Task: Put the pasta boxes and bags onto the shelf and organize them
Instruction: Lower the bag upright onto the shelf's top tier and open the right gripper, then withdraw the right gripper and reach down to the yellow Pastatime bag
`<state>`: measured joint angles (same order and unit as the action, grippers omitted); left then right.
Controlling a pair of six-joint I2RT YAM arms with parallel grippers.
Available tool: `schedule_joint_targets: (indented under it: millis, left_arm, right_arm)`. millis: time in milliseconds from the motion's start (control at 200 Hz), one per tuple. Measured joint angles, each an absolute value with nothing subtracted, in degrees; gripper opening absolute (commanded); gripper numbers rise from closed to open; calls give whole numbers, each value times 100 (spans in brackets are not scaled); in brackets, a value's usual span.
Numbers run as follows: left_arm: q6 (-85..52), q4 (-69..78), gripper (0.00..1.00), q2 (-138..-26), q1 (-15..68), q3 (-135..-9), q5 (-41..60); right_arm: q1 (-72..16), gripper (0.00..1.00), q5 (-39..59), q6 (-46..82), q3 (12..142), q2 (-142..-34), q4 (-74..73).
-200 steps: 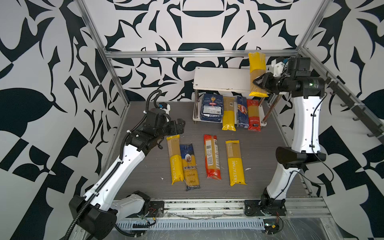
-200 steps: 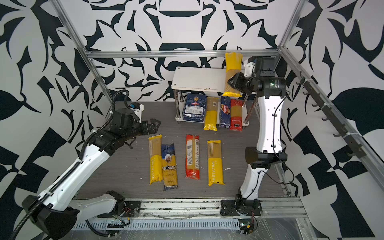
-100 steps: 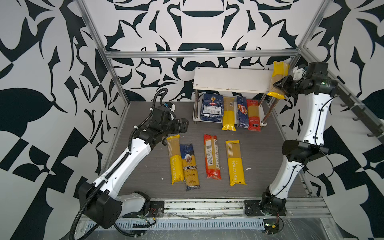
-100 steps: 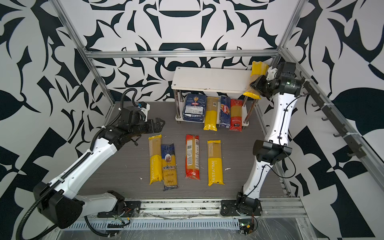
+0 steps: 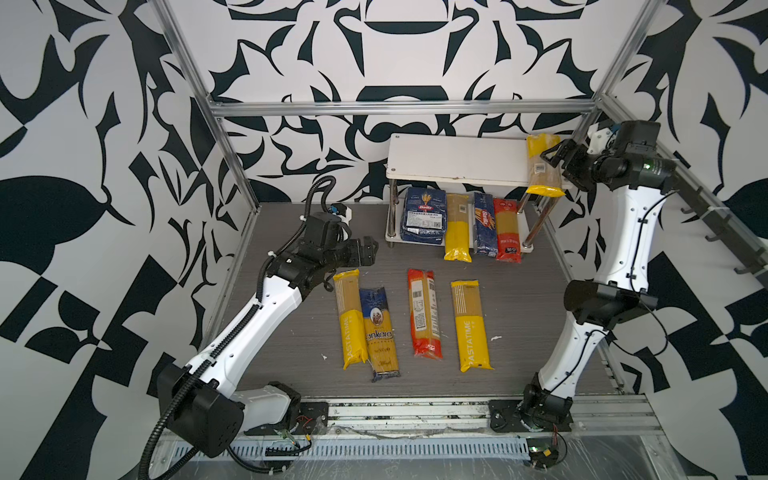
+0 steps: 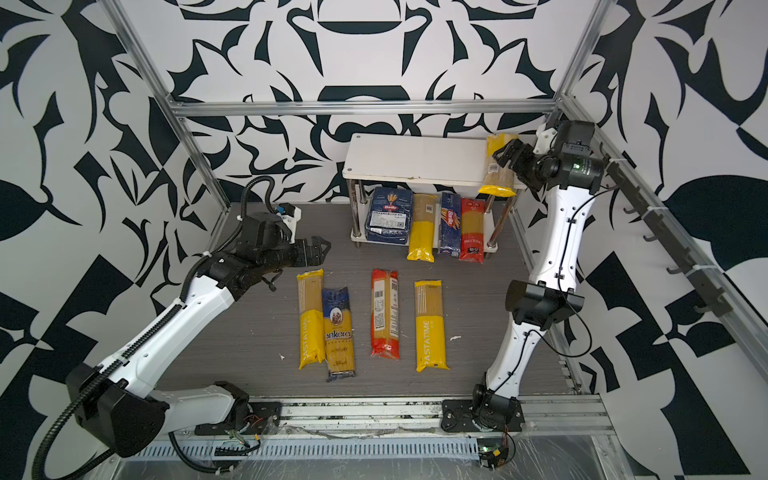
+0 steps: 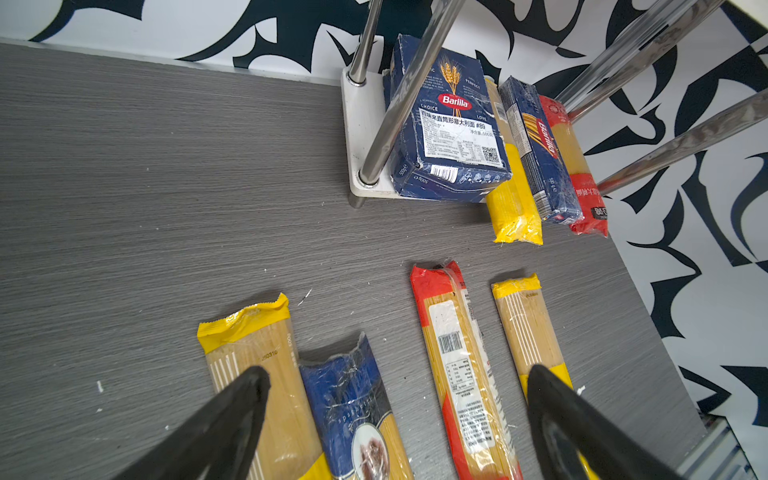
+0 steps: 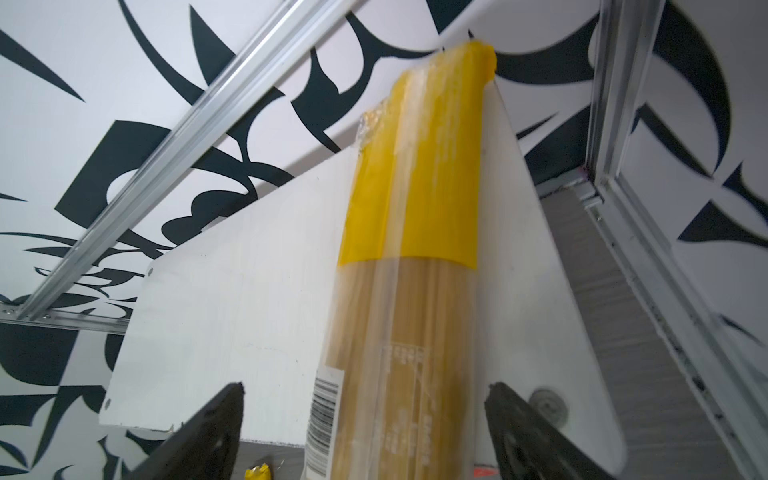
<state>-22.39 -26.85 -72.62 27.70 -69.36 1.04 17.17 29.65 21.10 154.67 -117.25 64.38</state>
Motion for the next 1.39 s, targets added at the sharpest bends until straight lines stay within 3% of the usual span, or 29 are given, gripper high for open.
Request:
schedule_joint_targets:
  millis: [170,660,1395]
  left_arm:
    - [-2239,-2685,99,-7262,2770,-6936,113]
    - [-2377,-2746,99,-6353,2770,-6514,-3]
    - [-2810,-3262,99,-4434,2770,-5454,-499]
  right_arm:
    - [1710,100,2799,2036,15240,-11338,6361]
    - [1420,100,2456,1994,11942,-8779,5433]
    - [-631,100,1931,1935,9212,-6440,5273]
